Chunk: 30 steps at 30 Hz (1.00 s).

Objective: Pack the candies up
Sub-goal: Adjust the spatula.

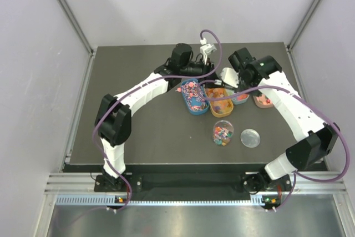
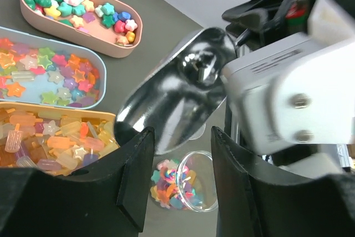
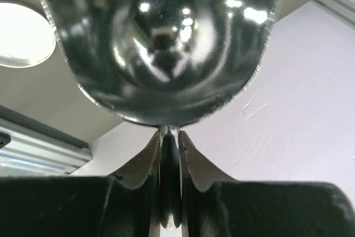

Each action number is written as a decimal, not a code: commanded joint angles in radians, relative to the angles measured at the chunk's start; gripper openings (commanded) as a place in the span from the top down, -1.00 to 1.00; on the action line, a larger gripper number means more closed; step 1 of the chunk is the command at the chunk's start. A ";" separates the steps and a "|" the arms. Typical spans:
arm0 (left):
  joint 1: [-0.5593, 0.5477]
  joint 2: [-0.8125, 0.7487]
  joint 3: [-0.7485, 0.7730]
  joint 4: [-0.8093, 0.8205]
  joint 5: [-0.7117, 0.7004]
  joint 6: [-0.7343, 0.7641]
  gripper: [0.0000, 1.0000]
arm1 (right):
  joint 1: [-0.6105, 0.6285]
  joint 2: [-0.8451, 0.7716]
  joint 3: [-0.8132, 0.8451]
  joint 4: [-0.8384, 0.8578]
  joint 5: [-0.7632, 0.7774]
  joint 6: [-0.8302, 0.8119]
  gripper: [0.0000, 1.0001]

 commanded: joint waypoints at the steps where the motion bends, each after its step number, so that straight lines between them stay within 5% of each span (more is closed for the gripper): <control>1: -0.005 0.024 0.036 0.016 -0.015 0.037 -0.01 | -0.006 -0.025 0.085 -0.093 -0.027 0.011 1.00; 8: -0.005 0.067 0.060 0.021 -0.024 0.037 -0.01 | -0.005 -0.094 0.102 -0.093 -0.047 -0.013 1.00; 15: 0.003 0.067 0.132 0.019 -0.042 0.036 0.00 | -0.018 -0.116 -0.068 -0.067 -0.017 0.010 1.00; 30: 0.047 0.343 0.362 0.042 -0.222 0.100 -0.02 | -0.394 0.140 -0.047 -0.094 0.198 0.008 1.00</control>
